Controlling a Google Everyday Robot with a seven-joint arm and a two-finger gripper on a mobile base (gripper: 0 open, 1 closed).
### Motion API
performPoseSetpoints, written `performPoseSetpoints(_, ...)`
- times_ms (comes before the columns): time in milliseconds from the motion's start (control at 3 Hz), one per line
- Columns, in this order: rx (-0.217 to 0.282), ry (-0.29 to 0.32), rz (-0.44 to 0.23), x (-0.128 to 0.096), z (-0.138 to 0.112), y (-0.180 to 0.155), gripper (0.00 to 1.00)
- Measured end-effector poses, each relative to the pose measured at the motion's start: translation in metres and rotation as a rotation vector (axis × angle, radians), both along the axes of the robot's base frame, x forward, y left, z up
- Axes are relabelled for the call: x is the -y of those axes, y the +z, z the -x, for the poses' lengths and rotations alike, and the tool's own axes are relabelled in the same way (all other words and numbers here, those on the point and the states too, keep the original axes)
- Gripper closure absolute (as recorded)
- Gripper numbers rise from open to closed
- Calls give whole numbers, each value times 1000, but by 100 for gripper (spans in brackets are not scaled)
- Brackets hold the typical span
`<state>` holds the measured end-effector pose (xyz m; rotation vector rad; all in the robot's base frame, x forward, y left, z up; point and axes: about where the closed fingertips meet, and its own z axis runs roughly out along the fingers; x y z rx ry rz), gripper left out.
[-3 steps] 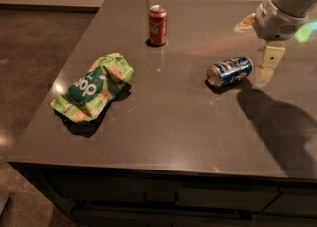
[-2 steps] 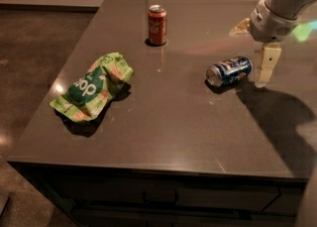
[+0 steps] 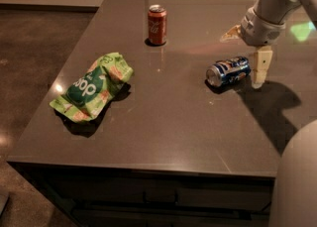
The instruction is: Place pepsi can upright
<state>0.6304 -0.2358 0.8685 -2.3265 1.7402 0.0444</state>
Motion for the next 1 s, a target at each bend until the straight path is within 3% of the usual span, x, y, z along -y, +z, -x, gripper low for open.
performPoseSetpoints(333, -12, 51, 27, -4, -6, -9, 3)
performPoseSetpoints(1000, -20, 88, 52, -8, -9, -10, 49)
